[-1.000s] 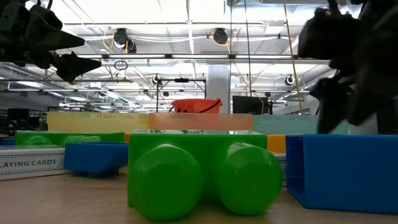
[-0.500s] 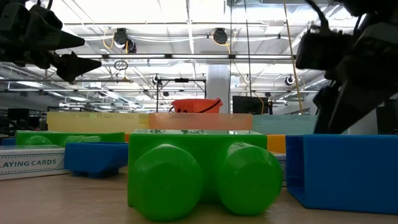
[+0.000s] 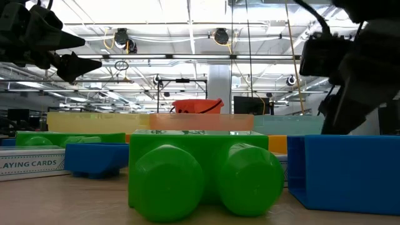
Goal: Pick & Place Toys
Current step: Put the black deck of cards into the blue bin
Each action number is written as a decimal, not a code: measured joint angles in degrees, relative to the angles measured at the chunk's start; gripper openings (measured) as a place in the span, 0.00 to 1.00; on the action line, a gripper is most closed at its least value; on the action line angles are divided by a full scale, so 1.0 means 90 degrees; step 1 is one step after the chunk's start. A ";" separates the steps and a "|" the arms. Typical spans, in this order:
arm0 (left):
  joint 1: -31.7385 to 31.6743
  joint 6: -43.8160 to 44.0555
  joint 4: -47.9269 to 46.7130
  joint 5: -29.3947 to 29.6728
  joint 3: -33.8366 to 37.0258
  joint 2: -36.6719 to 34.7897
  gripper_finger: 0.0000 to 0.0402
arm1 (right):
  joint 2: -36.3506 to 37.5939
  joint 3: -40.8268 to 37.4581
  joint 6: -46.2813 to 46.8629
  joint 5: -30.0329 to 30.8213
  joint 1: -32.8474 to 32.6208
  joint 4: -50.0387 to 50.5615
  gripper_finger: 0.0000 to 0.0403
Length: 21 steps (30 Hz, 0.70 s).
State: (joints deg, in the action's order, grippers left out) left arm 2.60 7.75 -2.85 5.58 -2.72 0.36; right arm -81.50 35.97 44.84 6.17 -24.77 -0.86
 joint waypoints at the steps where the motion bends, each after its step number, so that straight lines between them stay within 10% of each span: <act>1: 0.0000 0.0000 0.0000 0.0000 0.0000 0.0000 0.98 | 0.0061 0.0000 -0.0128 -0.0097 0.0017 -0.0124 0.79; 8: -0.0001 0.0000 0.0000 0.0000 0.0000 0.0000 0.98 | 0.0147 -0.0039 -0.0498 -0.0213 -0.0005 -0.0237 0.98; 21: 0.0001 0.0000 0.0000 0.0000 0.0000 0.0000 0.98 | 0.0144 -0.0026 -0.0294 -0.1372 -0.0260 -0.0472 0.95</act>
State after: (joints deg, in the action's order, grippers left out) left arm 2.61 7.75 -2.85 5.58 -2.72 0.36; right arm -80.20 35.73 42.20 -6.18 -27.11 -5.11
